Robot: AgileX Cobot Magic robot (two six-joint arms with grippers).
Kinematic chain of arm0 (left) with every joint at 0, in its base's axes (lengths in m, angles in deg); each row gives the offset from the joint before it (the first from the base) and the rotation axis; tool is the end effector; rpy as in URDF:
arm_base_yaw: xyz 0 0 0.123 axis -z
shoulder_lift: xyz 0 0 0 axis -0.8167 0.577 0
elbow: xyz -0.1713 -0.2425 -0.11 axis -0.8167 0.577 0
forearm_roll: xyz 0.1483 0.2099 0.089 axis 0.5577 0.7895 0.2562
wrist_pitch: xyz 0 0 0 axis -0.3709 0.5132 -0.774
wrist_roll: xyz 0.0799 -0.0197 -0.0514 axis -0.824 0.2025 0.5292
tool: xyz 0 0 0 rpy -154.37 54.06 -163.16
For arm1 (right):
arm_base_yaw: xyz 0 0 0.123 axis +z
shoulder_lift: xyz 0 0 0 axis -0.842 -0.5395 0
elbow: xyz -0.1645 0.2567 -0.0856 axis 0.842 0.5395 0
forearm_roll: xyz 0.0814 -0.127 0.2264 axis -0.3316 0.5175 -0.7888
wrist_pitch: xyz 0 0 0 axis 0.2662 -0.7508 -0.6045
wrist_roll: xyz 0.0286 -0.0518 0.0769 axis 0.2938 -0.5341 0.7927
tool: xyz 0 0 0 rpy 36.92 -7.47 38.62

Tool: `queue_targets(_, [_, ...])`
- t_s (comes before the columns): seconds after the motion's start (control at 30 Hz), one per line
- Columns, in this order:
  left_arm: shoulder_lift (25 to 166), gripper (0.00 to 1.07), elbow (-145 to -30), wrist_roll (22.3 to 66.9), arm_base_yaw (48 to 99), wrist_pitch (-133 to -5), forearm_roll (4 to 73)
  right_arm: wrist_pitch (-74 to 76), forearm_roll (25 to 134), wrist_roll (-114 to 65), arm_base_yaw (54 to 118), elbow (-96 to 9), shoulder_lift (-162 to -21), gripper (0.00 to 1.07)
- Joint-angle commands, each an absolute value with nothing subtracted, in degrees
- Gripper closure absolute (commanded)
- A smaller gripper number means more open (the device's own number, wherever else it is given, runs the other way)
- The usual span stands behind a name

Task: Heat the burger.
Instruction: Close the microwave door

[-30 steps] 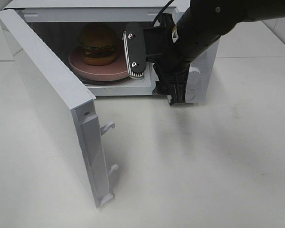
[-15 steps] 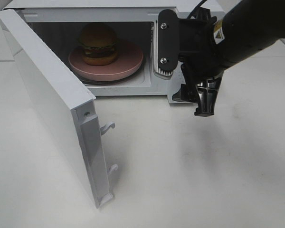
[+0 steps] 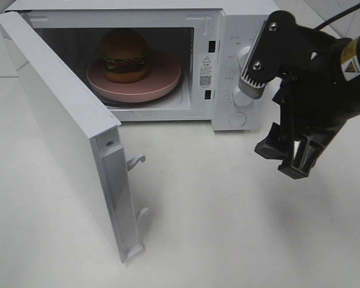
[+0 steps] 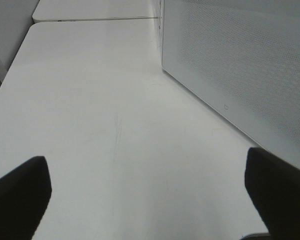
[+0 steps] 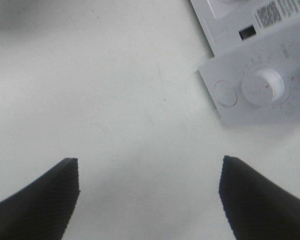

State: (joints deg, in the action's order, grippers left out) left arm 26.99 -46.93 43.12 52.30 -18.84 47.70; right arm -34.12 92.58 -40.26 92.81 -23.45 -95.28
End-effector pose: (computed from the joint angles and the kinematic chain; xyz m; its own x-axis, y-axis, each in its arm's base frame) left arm -0.0166 -0.0089 0.2873 -0.4488 0.0270 -0.8932 0.0533 0.9986 0.0034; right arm 0.2231 0.1448 0.2870 -0.2669 -0.8302 -0.4893 -0.7700 0.4890 -0.4098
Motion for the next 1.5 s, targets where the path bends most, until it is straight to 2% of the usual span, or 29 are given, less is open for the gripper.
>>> queue_targets(0.03, [26.81,0.09,-46.93,43.12,52.24,-19.36,47.47,-37.62,92.41,-33.39,92.70,-23.16,-93.10,0.31])
queue_targets(0.33, [26.81,0.09,-46.93,43.12,52.24,-19.36,47.47,-47.76,92.07,-17.17,92.81,-23.16,-84.22,0.31])
queue_targets(0.7, [26.81,0.09,-46.93,43.12,52.24,-19.36,47.47,-61.68,92.01,-14.54,92.81,-23.16,-75.39,0.31])
queue_targets(1.13, [26.81,0.09,-46.93,43.12,52.24,-19.36,47.47,-65.75,92.01,-14.19,92.81,-22.88,-66.00,0.31])
queue_targets(1.5, [26.81,0.09,-46.93,43.12,52.24,-19.36,47.47,-65.29,92.01,-12.93,92.70,-16.23,-54.60,0.31])
